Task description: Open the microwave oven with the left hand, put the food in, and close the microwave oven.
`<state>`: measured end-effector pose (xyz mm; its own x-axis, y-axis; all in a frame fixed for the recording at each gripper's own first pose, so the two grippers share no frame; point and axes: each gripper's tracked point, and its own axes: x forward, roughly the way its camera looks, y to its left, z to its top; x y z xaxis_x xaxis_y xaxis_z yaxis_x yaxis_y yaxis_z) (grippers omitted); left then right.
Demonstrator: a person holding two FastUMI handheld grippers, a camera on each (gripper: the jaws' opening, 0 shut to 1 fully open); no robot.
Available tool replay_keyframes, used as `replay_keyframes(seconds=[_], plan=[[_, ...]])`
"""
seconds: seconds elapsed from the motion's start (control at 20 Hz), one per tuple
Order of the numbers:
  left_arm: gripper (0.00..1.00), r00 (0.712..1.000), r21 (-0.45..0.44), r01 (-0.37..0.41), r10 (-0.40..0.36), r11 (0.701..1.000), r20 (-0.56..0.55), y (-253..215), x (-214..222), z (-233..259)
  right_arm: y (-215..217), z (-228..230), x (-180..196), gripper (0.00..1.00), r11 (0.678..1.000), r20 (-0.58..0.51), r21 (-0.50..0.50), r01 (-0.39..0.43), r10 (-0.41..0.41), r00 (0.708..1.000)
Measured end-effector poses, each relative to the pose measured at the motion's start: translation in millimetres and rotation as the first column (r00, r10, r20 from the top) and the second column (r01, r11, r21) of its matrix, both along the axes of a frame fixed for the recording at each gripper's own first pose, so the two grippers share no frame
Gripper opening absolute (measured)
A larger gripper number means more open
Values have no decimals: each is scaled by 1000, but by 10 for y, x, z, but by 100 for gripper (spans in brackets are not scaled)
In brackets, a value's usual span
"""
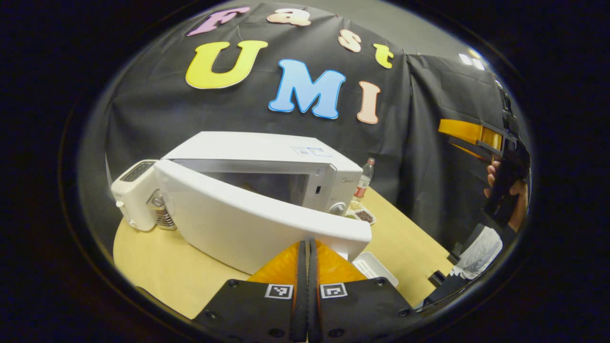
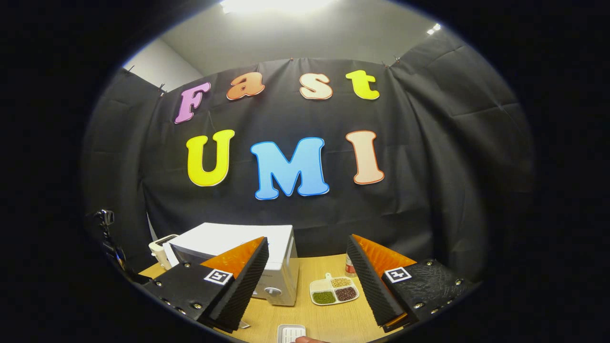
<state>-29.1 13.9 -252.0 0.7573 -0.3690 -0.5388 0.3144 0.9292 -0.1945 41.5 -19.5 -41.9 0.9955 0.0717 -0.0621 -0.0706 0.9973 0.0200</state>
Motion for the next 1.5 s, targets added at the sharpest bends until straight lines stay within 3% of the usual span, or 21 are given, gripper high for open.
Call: replay_keyframes(seconds=[0.25, 1.3, 1.5], plan=[[7, 1000, 8, 12, -12, 1000, 14, -137, 230, -4, -193, -28, -6, 100, 999, -8, 2, 35, -35, 999], [7, 995, 43, -95, 94, 995, 27, -439, 1323, -214, -647, -89, 249, 100, 999, -27, -16, 51, -51, 998], [7, 997, 39, -83, 83, 996, 10, -483, 1318, -284, -682, -98, 270, 100, 997, -31, -19, 73, -74, 997]])
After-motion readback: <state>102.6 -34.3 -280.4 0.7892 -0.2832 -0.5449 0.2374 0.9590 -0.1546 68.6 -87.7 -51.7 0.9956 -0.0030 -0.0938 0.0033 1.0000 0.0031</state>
